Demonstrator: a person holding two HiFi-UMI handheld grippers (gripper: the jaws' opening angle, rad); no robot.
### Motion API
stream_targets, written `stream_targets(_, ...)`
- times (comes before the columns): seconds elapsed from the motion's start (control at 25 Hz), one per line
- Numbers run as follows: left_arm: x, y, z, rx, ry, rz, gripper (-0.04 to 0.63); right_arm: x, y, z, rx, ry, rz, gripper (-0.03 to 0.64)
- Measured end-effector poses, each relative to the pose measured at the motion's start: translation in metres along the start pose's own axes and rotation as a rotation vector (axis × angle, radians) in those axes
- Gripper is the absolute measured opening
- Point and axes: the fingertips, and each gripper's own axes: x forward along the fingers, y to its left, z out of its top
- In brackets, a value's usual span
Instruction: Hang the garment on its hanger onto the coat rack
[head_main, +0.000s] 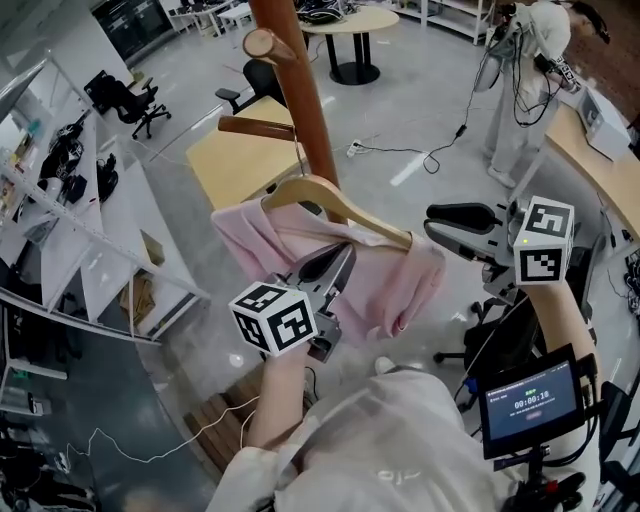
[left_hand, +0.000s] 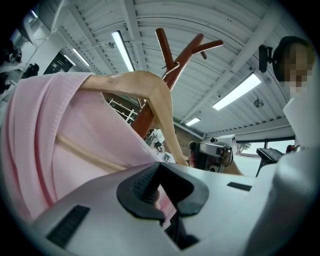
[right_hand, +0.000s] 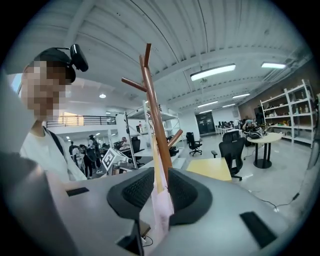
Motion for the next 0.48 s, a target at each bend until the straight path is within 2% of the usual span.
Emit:
stream_targets(0.28, -0.004, -0.005, 0.011, 0.005, -0.046, -0.024, 0.006, -0.017, 0.014, 0.013, 0.004, -0.089, -0.006, 0.066)
stream_targets(0.48, -0.011, -0.006, 0.016, 0.014, -0.057, -0.015, 0.006, -0.009, 0.021, 0.019, 0.018, -0.111, 0.025, 0.066)
